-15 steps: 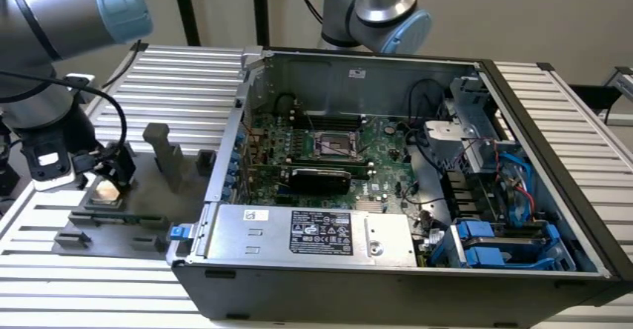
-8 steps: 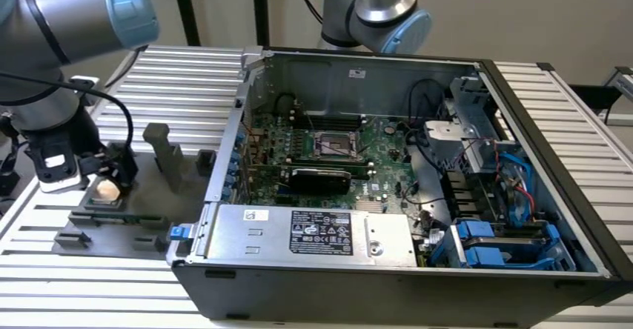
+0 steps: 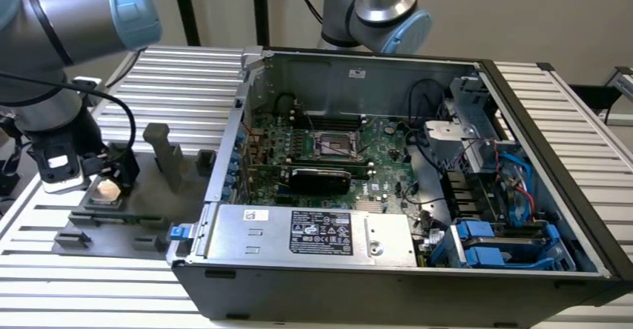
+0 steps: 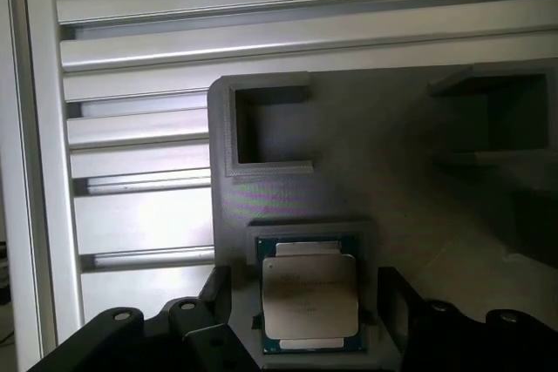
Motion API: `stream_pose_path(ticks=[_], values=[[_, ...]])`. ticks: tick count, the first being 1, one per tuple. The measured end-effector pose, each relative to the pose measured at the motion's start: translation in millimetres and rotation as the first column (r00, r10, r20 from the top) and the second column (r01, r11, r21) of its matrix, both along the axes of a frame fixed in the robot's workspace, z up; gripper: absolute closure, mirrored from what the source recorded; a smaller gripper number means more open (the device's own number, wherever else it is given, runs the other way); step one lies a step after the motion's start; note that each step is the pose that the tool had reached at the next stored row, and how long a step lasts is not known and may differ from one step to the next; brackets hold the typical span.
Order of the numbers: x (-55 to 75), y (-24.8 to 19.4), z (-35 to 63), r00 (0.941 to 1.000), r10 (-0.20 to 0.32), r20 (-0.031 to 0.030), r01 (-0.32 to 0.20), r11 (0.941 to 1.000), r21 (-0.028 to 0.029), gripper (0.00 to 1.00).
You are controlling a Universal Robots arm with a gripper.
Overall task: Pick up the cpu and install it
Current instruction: 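Pick up the cpu and move it towards the insertion slot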
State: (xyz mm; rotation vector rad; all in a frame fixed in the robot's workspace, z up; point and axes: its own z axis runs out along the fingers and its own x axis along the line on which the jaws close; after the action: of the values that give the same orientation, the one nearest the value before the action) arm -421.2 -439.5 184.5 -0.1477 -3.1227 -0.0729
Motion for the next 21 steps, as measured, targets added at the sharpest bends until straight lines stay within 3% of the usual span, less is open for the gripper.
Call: stream_pose_path(ticks=[8, 12, 14, 21], values=[[0.7, 0.2, -1.6, 1.0, 0.0, 0.0, 0.0, 1.0, -0.0087, 0.23], [0.7, 0.3, -1.5, 1.0, 0.0, 0.0001, 0.0, 1.0, -0.0098, 0.25], [0.8, 0.4, -1.5, 1.0, 0.0, 0.0004, 0.0, 0.9999, -0.0101, 0.38], [0.7, 0.5, -1.4, 1.0, 0.0, 0.0007, 0.0, 0.9999, -0.0116, 0.38]])
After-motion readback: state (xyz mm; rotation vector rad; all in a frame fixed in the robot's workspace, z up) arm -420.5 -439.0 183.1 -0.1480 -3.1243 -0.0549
